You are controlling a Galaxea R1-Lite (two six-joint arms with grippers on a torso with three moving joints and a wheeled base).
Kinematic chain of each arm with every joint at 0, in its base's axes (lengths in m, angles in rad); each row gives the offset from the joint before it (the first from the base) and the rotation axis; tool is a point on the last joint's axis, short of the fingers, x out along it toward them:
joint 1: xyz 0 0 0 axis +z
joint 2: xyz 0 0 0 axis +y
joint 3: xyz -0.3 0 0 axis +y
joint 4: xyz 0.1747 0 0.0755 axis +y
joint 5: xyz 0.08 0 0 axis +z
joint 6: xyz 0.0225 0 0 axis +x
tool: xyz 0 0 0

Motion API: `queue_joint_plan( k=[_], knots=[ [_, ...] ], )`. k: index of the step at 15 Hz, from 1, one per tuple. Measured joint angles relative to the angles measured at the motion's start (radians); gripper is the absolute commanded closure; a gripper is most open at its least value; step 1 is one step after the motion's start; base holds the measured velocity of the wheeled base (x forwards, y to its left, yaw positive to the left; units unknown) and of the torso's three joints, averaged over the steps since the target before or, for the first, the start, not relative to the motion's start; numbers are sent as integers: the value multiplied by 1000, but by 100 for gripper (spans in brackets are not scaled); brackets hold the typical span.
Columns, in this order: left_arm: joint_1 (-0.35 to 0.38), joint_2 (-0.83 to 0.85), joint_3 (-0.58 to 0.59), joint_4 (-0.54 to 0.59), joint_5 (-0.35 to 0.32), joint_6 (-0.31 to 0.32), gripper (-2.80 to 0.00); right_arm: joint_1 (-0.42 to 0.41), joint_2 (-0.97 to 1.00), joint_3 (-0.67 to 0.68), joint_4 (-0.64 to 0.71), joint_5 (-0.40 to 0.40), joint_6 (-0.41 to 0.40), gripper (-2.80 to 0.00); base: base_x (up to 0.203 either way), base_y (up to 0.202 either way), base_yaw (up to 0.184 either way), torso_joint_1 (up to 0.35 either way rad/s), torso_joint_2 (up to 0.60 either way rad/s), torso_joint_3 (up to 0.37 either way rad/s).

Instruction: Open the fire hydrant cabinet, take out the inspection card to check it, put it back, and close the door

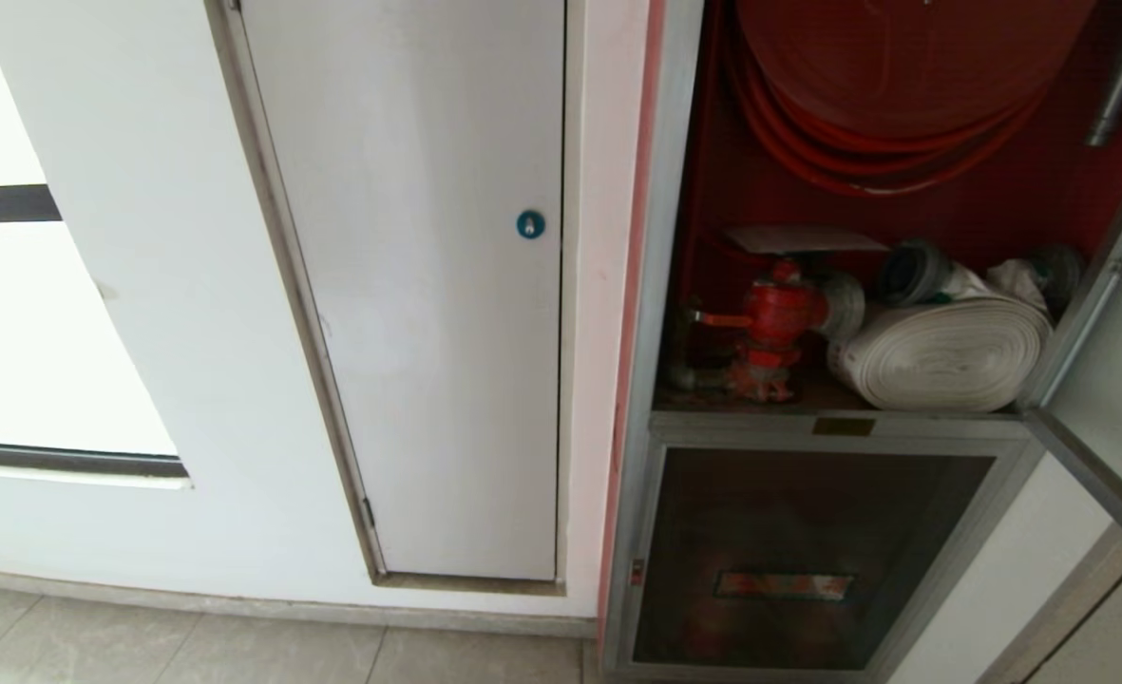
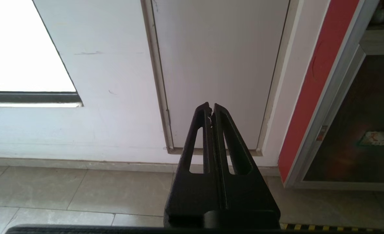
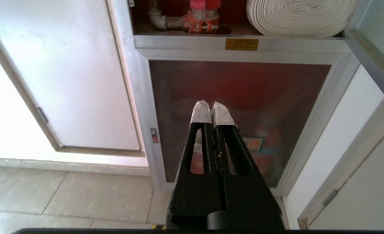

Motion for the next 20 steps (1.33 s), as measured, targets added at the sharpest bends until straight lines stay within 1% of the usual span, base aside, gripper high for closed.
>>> queue_joint_plan(
  k=[20],
  knots=[
    [0,0,0,0,0,0,0,0,0,0,0,0,0,0,196,0,0,2,2,1]
  ],
)
